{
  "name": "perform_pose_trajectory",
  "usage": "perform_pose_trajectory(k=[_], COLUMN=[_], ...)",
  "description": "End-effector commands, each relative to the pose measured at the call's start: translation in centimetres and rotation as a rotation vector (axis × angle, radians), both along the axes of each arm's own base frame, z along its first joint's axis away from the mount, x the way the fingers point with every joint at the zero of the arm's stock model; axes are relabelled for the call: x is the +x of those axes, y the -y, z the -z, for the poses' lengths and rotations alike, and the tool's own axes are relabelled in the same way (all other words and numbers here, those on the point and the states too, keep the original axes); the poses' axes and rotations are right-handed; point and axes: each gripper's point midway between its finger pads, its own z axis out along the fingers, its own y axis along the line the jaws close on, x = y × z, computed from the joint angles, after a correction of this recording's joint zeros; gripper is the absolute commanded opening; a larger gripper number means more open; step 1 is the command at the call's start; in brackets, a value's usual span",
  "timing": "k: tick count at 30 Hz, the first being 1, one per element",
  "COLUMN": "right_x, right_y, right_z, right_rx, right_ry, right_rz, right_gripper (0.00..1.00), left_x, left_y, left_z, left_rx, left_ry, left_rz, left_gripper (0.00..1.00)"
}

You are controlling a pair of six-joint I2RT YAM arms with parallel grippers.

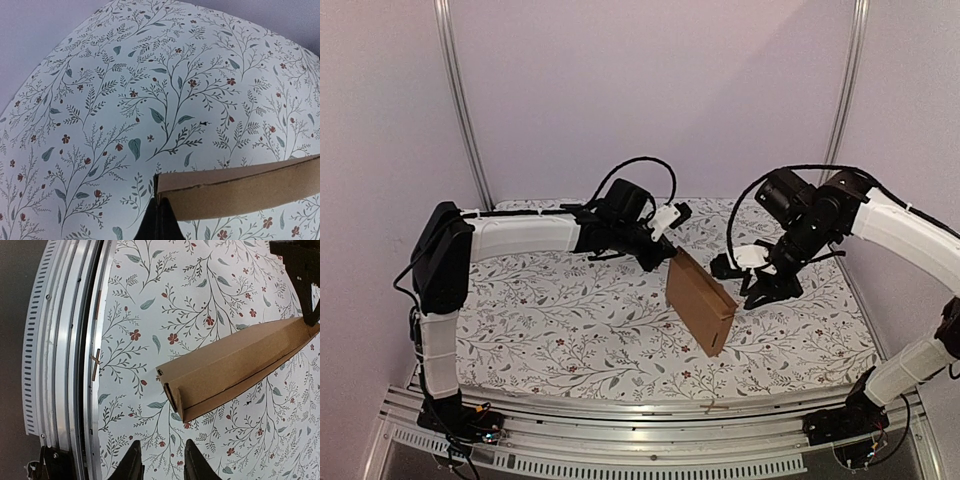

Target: Fold the paper box

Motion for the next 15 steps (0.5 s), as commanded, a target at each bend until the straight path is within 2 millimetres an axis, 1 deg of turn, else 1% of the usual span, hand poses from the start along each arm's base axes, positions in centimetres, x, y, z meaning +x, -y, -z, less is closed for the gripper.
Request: perform_pose_trajectory(k=[1, 4, 8, 10, 15], right_x=[-1.7, -1.8, -2.0, -1.5, -0.6], right_y=[0.7, 0.6, 0.1, 0.1, -0.1], right_z=[-1.1, 0.4, 1.6, 2.1, 2.1], right_rx=[-0.124, -0.256, -0.379, -0.437, -0.509], right_ry=[0.113, 0.145, 0.195, 0.228, 0.265], right_rz=[-0.241, -0.346, -0.444, -0.464, -0.474], right_gripper=[0.26, 0.24, 0.24, 0.24, 0.23], left_x=[-2.1, -2.0, -1.9, -2.0, -2.1], left_y=[-2.5, -2.3, -2.1, -2.0, -1.9], left_z=[5.9, 5.6, 5.3, 5.3, 5.0], left_rx=[0.173, 0.169, 0.162, 0.16, 0.162], left_ry=[-0.143, -0.142, -0.145, -0.146, -0.139], left_rz=[-0.009, -0.009, -0.013, -0.008, -0.001], left_gripper=[0.0, 0.0, 0.0, 0.0, 0.0])
